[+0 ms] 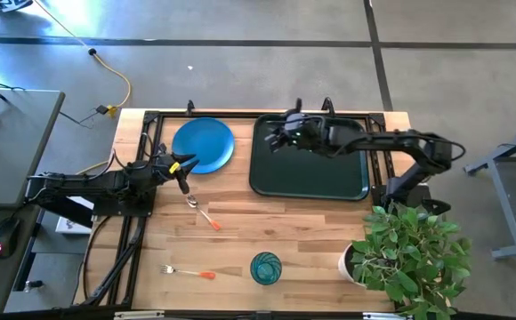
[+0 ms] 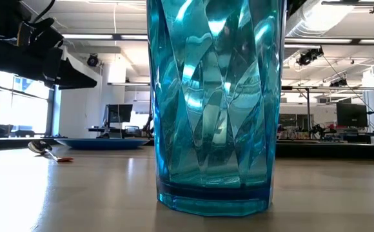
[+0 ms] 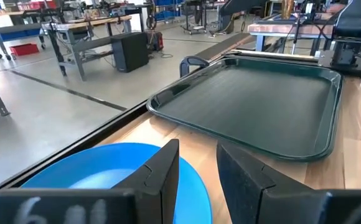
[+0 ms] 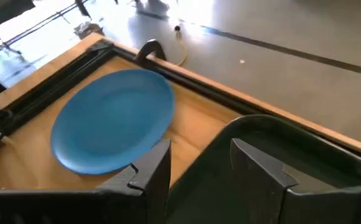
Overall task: Pick and place plate/cup/fork/spoon on tray
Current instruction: Put the blue plate on the centre of the green serving tray
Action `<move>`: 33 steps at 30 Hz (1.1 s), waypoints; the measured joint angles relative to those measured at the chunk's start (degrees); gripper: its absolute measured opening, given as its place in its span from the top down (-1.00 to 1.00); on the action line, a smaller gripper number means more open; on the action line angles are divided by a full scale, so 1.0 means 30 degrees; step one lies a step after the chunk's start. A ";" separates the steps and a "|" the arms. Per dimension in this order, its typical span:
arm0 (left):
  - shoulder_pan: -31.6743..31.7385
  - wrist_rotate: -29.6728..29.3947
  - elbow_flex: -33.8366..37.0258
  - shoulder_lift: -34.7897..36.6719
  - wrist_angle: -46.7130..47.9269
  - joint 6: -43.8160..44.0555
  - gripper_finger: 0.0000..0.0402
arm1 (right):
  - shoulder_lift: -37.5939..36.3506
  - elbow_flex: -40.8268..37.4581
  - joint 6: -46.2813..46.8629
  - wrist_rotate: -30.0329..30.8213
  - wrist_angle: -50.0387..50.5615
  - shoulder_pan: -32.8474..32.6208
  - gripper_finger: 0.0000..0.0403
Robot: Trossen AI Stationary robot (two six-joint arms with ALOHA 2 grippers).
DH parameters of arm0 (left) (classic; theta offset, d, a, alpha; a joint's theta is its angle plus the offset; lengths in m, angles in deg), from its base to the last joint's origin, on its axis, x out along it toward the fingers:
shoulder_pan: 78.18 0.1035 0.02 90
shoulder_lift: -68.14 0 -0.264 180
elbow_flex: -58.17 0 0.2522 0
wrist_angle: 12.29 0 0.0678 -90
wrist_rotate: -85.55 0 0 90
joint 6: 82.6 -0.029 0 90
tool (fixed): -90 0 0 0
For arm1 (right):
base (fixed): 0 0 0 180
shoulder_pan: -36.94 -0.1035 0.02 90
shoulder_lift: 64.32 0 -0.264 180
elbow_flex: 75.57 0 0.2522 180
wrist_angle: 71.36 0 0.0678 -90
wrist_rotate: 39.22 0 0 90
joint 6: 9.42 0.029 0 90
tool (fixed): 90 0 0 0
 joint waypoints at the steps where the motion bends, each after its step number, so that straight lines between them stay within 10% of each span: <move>1: 0.0000 0.0000 0.0000 0.0000 0.0003 0.0024 0.51 | 0.0297 0.0252 0.0007 -0.0187 -0.0054 -0.0082 0.21; 18: 0.0000 -0.2432 0.0000 -0.1047 -0.0005 0.2194 0.48 | 0.3223 0.0469 0.1060 -0.2224 -0.0003 -0.1167 0.21; 33: 0.0371 -0.7256 -0.0073 -0.2412 -0.0045 0.4641 0.05 | 0.3223 0.0469 -0.0003 -0.1876 -0.0112 -0.1240 0.21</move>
